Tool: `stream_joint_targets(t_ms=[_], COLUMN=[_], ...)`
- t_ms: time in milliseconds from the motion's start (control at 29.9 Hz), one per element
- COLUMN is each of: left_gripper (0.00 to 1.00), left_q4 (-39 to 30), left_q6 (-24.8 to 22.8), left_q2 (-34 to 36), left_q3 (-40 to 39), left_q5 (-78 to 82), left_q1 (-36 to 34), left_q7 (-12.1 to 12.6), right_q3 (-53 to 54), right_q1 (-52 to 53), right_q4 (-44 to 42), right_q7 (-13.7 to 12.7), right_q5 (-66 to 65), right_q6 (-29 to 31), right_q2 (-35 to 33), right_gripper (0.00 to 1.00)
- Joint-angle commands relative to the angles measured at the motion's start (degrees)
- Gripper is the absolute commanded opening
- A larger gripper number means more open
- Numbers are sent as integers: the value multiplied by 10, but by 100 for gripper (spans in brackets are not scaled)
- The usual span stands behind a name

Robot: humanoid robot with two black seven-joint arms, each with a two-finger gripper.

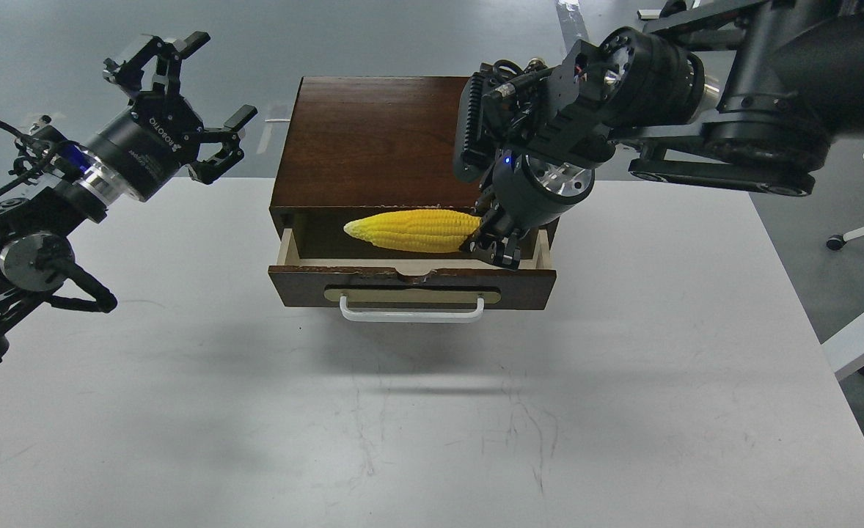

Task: Put corn in drawer with both arms
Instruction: 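Lower the corn into the open drawer and open the right gripper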

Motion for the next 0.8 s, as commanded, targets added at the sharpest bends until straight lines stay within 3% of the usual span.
stream_joint_targets(t_ms=[0, 768], left_gripper=[98, 98], left_q4=[-1, 0], left_q6=[0, 0], left_q2=[0, 1], left_q3=[0, 0], left_q5=[0, 0], left_q1=[1, 1], left_q7=[0, 0], right_q3=[0, -3], right_q1=[0, -4], right_q4=[0, -2], right_q7=[0, 0], right_q5=[0, -1], right_q6=[1, 1], right_q2=[3, 4], right_gripper=[21, 40])
